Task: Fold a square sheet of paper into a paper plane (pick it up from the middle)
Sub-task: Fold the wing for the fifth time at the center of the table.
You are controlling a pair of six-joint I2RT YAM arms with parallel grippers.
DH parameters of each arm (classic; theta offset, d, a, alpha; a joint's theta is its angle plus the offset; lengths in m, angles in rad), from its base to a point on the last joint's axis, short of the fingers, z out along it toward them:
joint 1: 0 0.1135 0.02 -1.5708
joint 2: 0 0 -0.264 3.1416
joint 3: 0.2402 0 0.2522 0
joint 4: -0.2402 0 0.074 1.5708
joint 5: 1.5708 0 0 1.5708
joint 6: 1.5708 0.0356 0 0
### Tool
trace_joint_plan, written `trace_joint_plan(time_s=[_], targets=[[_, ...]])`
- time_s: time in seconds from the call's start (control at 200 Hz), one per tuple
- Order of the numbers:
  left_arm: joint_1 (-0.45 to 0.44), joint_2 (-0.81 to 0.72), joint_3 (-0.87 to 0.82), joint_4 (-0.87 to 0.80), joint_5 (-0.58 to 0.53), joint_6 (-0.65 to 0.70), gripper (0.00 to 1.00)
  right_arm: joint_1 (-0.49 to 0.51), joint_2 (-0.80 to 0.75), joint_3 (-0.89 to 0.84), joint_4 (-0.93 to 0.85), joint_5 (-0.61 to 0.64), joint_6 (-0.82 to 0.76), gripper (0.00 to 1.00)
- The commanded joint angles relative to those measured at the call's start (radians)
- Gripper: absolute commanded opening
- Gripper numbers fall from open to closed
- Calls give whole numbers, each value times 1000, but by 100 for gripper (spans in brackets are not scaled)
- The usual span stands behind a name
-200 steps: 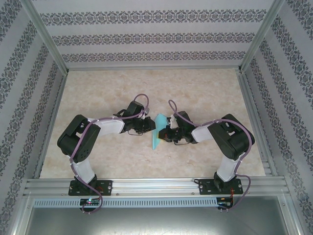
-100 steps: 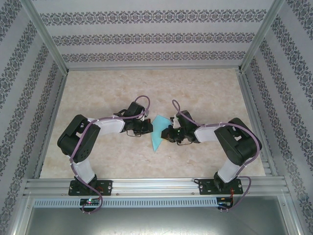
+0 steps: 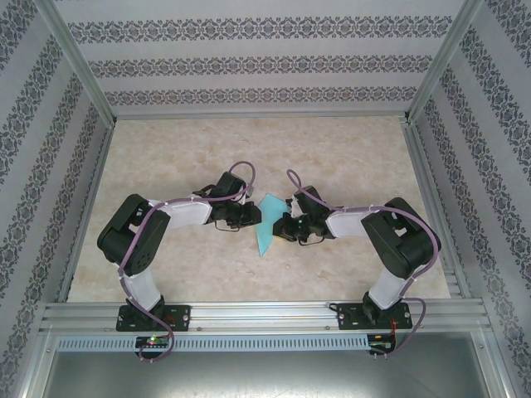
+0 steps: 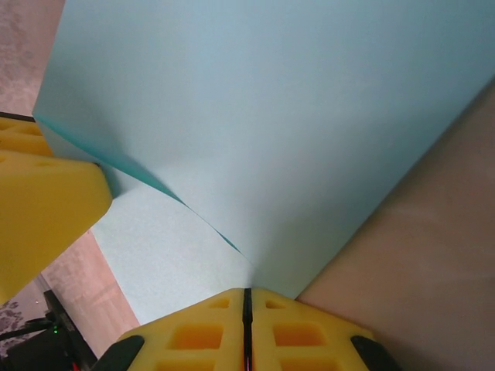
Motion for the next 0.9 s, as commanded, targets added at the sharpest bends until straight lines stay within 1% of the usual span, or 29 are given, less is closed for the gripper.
trace_joint_plan(time_s=[0.0,0.06,0.145,0.27,0.649,0.764,0.894], targets=[[-8,-60,6,-23,21,3,25,13,25,24,-87,61,-43,9],[-9,-71,-5,-17,33,-3,28,13,30,25,-87,62,-43,9],[-10,-75,-15,-16,46,-9,29,15,34,29,-86,65,-43,9],[-16,-76,-24,-16,55,-9,29,16,35,28,-84,66,-42,9],[-36,-100,-47,-55,36,10,29,14,44,26,-76,62,-38,8],[-41,-113,-60,-68,28,16,28,12,44,24,-78,63,-38,8],[-43,-116,-59,-76,23,24,20,12,46,23,-75,62,-36,8]])
